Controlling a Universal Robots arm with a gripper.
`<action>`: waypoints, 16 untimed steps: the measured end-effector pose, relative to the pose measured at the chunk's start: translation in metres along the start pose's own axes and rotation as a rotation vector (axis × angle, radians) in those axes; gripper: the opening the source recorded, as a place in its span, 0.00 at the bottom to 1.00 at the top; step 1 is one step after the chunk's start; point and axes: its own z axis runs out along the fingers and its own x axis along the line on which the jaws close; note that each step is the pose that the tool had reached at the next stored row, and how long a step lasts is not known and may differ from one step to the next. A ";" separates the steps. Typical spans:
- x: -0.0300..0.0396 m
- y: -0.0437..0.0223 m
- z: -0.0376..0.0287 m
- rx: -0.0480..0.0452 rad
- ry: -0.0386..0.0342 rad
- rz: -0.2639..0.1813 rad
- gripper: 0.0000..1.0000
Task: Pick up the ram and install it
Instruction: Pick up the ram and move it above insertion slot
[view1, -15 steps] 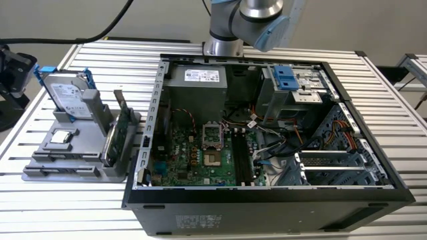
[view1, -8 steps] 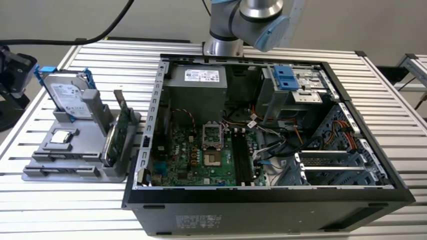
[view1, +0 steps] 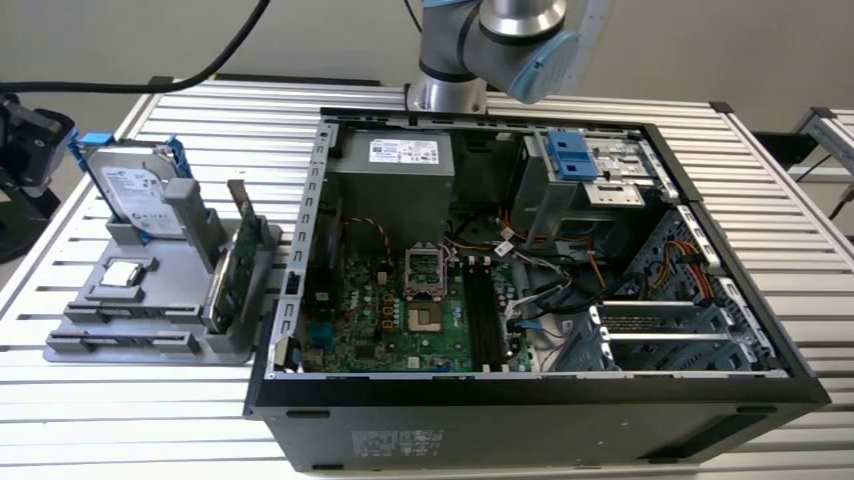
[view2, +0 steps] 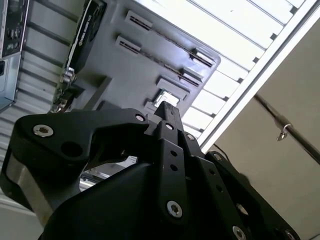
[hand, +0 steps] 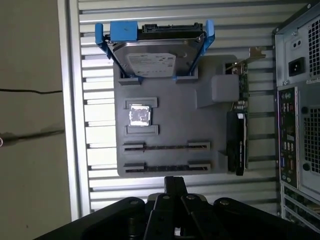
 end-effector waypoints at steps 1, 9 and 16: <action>0.0000 0.0000 0.0001 0.0001 0.0000 0.002 0.00; 0.0000 0.0000 0.0009 0.0003 -0.0007 0.018 0.00; 0.0000 0.0000 0.0015 0.0005 -0.0011 0.031 0.00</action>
